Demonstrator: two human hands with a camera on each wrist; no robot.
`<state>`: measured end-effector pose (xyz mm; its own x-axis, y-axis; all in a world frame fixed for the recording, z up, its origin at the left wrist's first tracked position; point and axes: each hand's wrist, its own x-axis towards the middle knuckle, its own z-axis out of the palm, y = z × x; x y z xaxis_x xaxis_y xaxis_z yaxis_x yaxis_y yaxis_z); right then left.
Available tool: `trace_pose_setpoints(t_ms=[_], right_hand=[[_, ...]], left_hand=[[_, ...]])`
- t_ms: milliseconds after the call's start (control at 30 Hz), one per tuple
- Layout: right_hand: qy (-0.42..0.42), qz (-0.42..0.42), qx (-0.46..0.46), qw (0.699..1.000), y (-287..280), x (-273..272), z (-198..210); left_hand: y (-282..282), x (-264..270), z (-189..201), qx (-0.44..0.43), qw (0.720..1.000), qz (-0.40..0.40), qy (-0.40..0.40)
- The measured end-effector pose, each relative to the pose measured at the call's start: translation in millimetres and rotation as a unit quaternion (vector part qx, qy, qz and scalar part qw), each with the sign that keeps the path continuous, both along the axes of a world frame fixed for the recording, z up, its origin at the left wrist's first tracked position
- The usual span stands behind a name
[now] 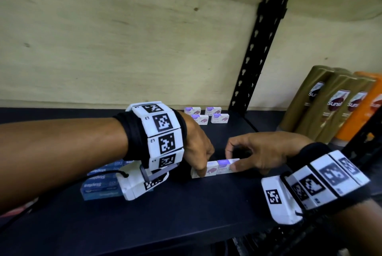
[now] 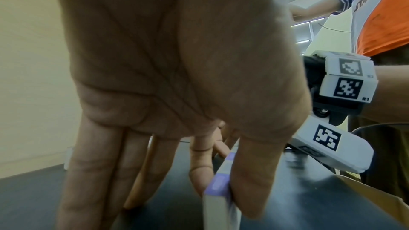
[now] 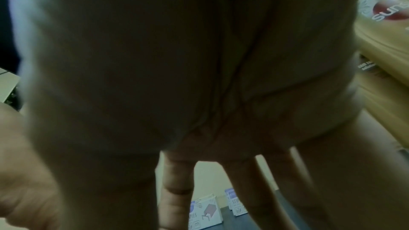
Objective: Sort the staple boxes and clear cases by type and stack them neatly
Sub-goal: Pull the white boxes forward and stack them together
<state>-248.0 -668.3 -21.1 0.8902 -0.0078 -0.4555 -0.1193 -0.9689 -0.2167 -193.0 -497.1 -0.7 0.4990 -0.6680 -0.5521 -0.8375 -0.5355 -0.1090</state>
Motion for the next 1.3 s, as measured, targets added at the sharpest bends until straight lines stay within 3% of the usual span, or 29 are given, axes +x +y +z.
trace_pose_setpoints(t_ms=[133, 333, 433, 500, 567, 633, 733, 1033, 1300], right_hand=[[0.011, 0.005, 0.006, 1.0, -2, 0, -2], [0.016, -0.068, 0.069, 0.995, -9, 9, 17], [-0.034, -0.103, 0.058, 0.992, -12, 30, 27], [-0.075, -0.105, 0.034, 0.991, -17, 52, 31], [-0.11, -0.1, 0.018, 0.989, -22, 74, 32], [-0.137, -0.075, -0.037, 0.987, -25, 93, 32], [-0.141, -0.039, -0.12, 0.982, -29, 115, 27], [-0.085, -0.029, -0.181, 0.979, -32, 143, 16], [-0.09, -0.014, -0.197, 0.976, -22, 124, 20]], left_hand=[[-1, 4, -1, 0.006, 0.999, 0.005, 0.033], [-3, 25, 7, -0.031, 0.994, 0.06, 0.088], [-4, 46, 12, -0.083, 0.985, 0.109, 0.101], [-10, 62, 14, -0.12, 0.983, 0.12, 0.075], [-16, 76, 15, -0.141, 0.985, 0.101, -0.003], [-21, 87, 13, -0.145, 0.982, 0.072, -0.093], [-26, 103, 4, -0.138, 0.976, 0.065, -0.158], [-41, 124, -14, -0.104, 0.978, 0.063, -0.171], [-32, 104, -3, -0.101, 0.985, 0.056, -0.127]])
